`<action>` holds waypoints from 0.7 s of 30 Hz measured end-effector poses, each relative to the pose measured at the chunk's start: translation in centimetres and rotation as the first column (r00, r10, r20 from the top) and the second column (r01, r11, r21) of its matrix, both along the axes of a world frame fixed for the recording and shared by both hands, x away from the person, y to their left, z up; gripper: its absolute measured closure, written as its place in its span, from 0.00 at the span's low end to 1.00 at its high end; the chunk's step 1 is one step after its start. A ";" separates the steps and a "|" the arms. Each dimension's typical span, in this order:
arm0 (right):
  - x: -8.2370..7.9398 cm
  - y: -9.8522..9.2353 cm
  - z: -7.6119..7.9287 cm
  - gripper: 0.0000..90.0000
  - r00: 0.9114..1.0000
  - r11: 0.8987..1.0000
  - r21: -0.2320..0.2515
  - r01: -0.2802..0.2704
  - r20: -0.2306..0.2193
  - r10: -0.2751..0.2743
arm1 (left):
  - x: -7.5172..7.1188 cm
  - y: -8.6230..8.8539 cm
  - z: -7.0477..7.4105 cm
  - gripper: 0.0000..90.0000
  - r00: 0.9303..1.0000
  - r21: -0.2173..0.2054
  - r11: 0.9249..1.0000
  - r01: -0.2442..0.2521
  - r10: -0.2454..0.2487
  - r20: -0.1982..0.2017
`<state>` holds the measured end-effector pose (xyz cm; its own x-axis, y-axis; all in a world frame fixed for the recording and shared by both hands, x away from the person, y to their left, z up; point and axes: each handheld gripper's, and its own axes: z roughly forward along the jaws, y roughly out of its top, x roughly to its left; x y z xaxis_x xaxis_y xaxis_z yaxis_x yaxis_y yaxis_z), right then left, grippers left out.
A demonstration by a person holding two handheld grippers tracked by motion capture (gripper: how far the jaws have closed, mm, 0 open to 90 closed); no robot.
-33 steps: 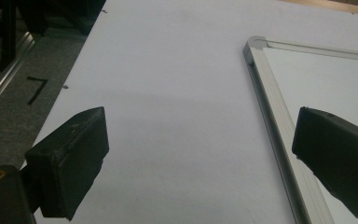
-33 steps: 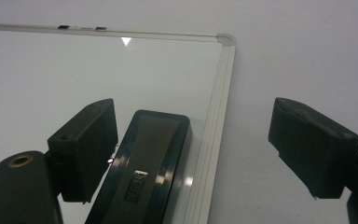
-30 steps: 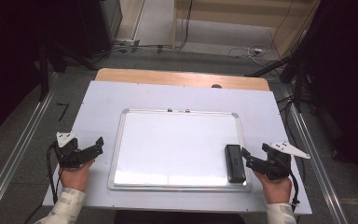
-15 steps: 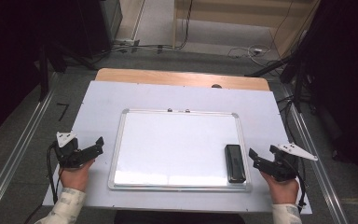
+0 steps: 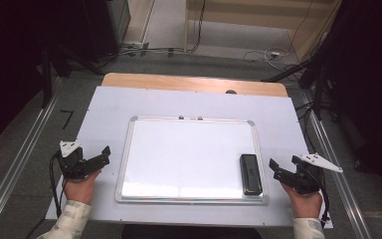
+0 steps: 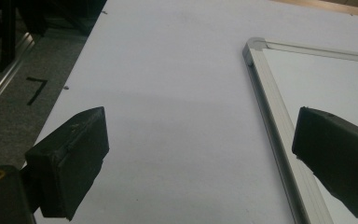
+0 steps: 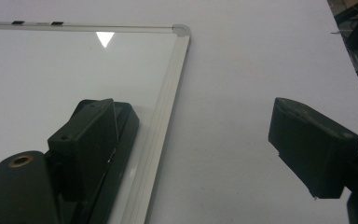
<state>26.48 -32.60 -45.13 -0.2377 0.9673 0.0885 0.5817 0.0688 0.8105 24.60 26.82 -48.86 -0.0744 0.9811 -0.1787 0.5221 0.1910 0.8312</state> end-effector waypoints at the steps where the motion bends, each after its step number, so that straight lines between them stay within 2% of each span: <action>1: 0.0 -0.1 0.0 0.16 1.000 1.000 0.002 -0.001 0.000 0.001 | 0.0 0.0 0.0 0.05 1.000 0.000 1.000 0.000 0.000 0.000; 21: -0.3 -1.3 -0.1 0.16 1.000 1.000 0.003 0.028 -0.007 -0.028 | 0.0 0.0 0.0 0.05 1.000 0.002 1.000 0.002 -0.002 -0.002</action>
